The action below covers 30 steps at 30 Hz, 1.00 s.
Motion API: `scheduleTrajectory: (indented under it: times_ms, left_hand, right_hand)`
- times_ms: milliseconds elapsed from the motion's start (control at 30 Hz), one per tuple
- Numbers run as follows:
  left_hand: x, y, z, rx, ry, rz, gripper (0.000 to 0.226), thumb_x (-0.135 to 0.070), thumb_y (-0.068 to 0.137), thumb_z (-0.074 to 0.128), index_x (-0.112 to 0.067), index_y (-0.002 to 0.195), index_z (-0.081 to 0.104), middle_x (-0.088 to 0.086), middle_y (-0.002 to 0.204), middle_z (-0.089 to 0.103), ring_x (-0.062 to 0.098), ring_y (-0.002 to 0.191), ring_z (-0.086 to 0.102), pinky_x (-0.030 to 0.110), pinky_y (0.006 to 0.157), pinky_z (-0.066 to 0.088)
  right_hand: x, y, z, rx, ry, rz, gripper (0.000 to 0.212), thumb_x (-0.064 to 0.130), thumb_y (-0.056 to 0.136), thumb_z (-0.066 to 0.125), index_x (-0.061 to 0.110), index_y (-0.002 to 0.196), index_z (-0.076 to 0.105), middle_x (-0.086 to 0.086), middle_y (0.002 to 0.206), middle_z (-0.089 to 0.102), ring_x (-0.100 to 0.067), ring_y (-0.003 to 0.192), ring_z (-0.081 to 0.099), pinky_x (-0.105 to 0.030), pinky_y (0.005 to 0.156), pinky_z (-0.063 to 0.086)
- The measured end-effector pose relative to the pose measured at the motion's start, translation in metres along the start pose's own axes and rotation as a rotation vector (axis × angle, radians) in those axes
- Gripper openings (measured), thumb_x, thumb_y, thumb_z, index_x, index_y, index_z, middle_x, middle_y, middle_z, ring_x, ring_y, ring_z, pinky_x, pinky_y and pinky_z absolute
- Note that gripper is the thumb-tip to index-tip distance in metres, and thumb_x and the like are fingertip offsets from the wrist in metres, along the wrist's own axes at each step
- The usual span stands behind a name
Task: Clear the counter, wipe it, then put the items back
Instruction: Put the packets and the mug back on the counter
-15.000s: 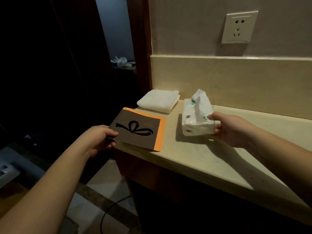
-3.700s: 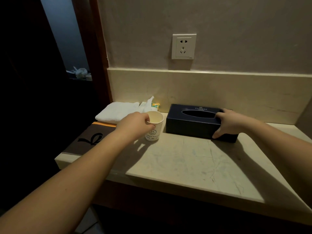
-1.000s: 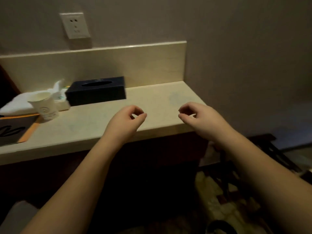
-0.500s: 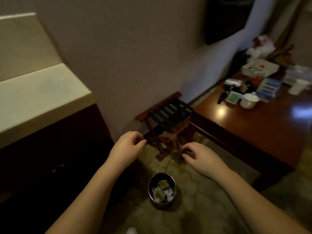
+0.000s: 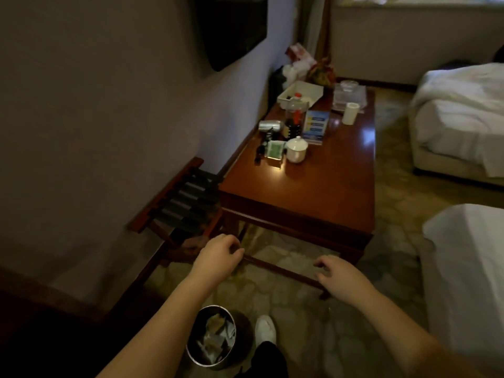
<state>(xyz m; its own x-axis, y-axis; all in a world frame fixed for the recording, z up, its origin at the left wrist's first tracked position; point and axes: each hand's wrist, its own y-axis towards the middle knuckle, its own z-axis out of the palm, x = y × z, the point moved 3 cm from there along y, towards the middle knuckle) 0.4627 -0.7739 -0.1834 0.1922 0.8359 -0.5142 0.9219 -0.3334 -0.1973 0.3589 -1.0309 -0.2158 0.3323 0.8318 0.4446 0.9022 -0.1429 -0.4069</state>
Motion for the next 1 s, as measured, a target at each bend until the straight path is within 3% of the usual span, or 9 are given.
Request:
scheduleTrajectory:
  times_ms: [200,333,500,700,867,1000]
  left_hand:
    - [-0.022,0.11,0.022,0.072,-0.011,0.014,0.027,-0.04,0.095,0.056,-0.025,0.117,0.061,-0.012,0.107,0.05,0.005,0.081,0.06,0.028,0.073,0.057]
    - [-0.031,0.187,0.023,0.116,-0.013,0.003,0.029,-0.037,0.096,0.056,-0.023,0.121,0.06,-0.007,0.123,0.052,0.008,0.098,0.057,0.03,0.085,0.054]
    - [-0.044,0.278,0.012,0.115,0.024,0.034,0.031,-0.035,0.095,0.057,-0.023,0.124,0.059,-0.006,0.122,0.053,0.014,0.109,0.053,0.037,0.095,0.05]
    - [-0.06,0.365,0.002,0.113,0.111,0.045,0.035,-0.031,0.093,0.056,-0.02,0.126,0.058,0.0,0.123,0.053,0.02,0.111,0.052,0.04,0.096,0.048]
    - [-0.078,0.422,0.002,0.092,0.232,0.074,0.035,-0.027,0.09,0.056,-0.018,0.124,0.055,0.004,0.124,0.05,0.024,0.114,0.048,0.042,0.096,0.045]
    - [-0.089,0.465,0.005,0.067,0.341,0.071,0.039,-0.027,0.09,0.057,-0.019,0.127,0.05,0.005,0.13,0.047,0.026,0.12,0.044,0.042,0.101,0.04]
  right_hand:
    - [-0.037,0.072,-0.036,-0.034,0.068,0.101,0.028,0.035,0.095,0.053,0.031,0.123,0.055,0.014,0.109,0.055,-0.002,0.083,0.059,-0.019,0.072,0.05]
    - [-0.043,0.137,-0.066,-0.029,0.082,0.128,0.029,0.033,0.096,0.054,0.028,0.124,0.056,0.012,0.111,0.056,-0.002,0.085,0.058,-0.017,0.071,0.049]
    - [-0.042,0.213,-0.105,-0.014,0.155,0.176,0.029,0.032,0.098,0.05,0.023,0.125,0.055,0.007,0.117,0.057,-0.005,0.09,0.058,-0.021,0.078,0.049]
    - [-0.042,0.277,-0.137,-0.002,0.272,0.269,0.029,0.034,0.1,0.046,0.024,0.127,0.052,0.006,0.111,0.054,-0.013,0.091,0.061,-0.03,0.079,0.051]
    - [-0.049,0.333,-0.147,-0.009,0.355,0.267,0.03,0.038,0.098,0.048,0.024,0.124,0.054,0.003,0.12,0.055,-0.011,0.095,0.054,-0.026,0.077,0.042]
    - [-0.056,0.376,-0.146,0.041,0.486,0.268,0.034,0.042,0.095,0.051,0.025,0.124,0.052,0.002,0.114,0.059,-0.013,0.094,0.059,-0.03,0.08,0.051]
